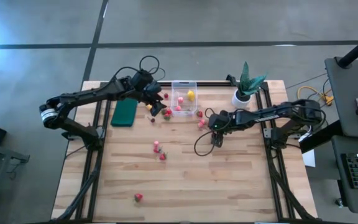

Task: Pick and placing Produce into tupperware
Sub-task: Put the red cherry into the transparent bin

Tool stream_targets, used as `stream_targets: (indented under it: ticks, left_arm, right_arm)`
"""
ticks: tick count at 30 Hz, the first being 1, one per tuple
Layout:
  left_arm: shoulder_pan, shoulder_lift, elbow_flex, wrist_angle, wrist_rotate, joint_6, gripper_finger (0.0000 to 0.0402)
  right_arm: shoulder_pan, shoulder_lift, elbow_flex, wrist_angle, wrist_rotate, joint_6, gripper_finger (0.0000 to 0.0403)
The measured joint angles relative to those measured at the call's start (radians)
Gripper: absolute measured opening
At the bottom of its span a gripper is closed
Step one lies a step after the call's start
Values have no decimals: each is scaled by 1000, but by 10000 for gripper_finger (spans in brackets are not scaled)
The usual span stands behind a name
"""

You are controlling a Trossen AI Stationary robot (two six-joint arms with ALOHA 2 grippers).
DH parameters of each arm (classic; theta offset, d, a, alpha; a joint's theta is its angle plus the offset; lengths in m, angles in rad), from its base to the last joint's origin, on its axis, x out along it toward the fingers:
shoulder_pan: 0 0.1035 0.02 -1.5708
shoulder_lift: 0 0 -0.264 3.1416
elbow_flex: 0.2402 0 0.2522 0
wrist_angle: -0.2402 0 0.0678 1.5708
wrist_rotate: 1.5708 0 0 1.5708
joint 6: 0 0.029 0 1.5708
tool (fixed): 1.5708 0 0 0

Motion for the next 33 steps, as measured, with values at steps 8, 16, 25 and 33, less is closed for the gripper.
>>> stream_targets:
  ticks: [8,16,25,33]
  left_arm:
    - [0,0,0,7,0,1,228]
    - [0,0,-1,9,0,6,228]
    - [0,1,-1,10,0,6,228]
    - [0,1,-1,11,0,6,228]
  right_arm:
    - [0,31,0,8,-5,11,190]
    - [0,30,0,16,0,14,147]
    - [0,30,0,27,1,30,114]
    - [-1,30,30,25,1,101,92]
